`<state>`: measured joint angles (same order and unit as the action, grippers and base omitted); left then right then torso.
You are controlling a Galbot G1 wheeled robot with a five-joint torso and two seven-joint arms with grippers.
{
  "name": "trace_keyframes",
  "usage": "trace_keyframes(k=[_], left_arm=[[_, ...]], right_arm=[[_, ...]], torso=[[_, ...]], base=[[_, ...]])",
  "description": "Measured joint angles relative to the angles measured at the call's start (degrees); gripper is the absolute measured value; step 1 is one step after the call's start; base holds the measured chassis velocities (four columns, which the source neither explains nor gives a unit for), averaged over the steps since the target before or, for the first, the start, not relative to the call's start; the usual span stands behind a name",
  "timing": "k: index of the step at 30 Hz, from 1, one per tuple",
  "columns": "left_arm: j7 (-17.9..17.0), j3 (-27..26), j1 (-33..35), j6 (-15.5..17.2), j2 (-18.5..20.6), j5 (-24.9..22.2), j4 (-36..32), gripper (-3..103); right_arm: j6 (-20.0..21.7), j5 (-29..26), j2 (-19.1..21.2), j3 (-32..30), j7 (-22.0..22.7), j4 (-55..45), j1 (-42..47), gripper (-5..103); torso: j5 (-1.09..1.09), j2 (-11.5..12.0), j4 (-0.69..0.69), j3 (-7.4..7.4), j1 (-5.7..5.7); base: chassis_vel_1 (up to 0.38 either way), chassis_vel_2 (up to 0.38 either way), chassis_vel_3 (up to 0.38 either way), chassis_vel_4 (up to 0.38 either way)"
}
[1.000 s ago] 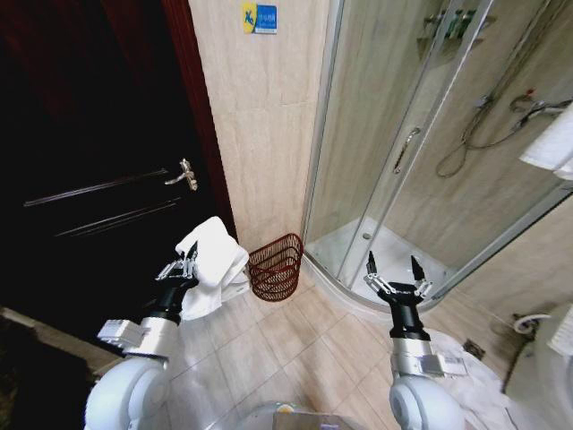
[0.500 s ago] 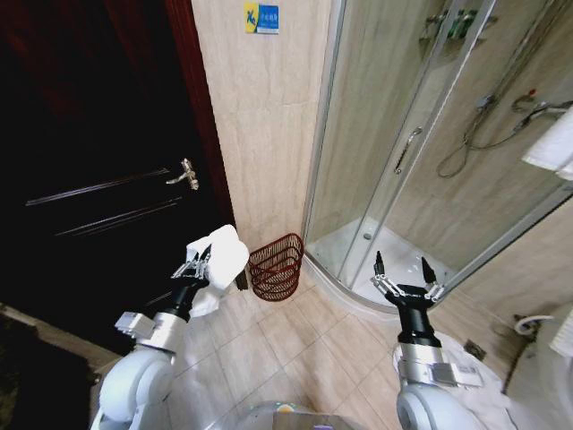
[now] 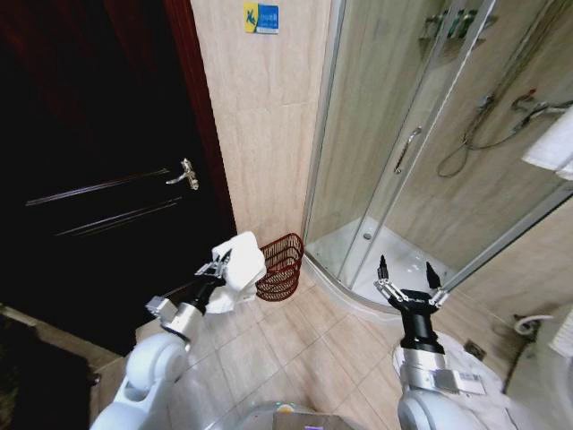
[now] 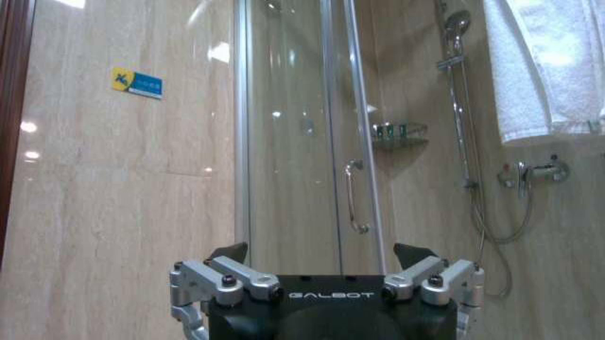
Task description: Discard the used towel into the hamper.
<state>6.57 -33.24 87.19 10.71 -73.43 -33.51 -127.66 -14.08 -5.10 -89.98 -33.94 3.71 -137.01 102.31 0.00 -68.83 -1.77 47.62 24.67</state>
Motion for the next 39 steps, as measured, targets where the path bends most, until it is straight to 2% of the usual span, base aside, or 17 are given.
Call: trace_keyframes(k=[16, 19, 23, 27, 33, 39], left_arm=[[-0.5, 1.9, 1.9, -0.7, -2.7, 0.3, 2.0, 4], [-1.0, 1.9, 1.8, -0.8, -2.8, 0.3, 2.1, 4], [-1.0, 1.9, 1.7, -0.8, -3.0, 0.3, 2.1, 4], [-1.0, 2.4, 1.6, -0.8, -3.3, 0.5, 2.8, 4], [-0.8, 4.6, 0.8, -0.7, -2.4, 0.2, 5.2, 4], [-0.2, 8.7, -3.7, -0.6, -0.2, -1.2, 10.6, 4]], right_arm=[[0.2, 0.2, -0.1, 0.4, -0.5, -0.1, -0.2, 100], [0.1, 0.1, 0.0, 0.6, -0.7, 0.1, -0.4, 100], [0.0, -0.3, 0.3, 0.7, -0.7, 0.2, -0.4, 100], [-1.5, -1.1, 0.7, 0.6, -1.7, 0.6, -0.4, 100], [-2.0, -0.1, 0.5, 1.3, -2.1, 1.7, 0.3, 100], [-2.2, 0.7, 0.7, 1.1, -2.3, 3.8, 0.7, 100]], torso=[[-0.02, 0.0, -0.01, -0.01, -0.02], [0.04, 0.0, -0.03, 0.01, 0.02], [0.01, 0.0, 0.01, 0.01, 0.03], [0.01, 0.0, -0.01, 0.00, 0.01], [0.00, 0.0, -0.01, 0.01, 0.02], [0.00, 0.0, 0.00, -0.01, -0.02]], base=[[-0.049, 0.051, 0.046, -0.047], [-0.113, 0.149, 0.128, -0.142], [-0.157, 0.136, 0.159, -0.161], [-0.128, 0.105, 0.118, -0.090], [-0.054, 0.077, 0.046, -0.059], [0.000, 0.000, 0.000, 0.000]])
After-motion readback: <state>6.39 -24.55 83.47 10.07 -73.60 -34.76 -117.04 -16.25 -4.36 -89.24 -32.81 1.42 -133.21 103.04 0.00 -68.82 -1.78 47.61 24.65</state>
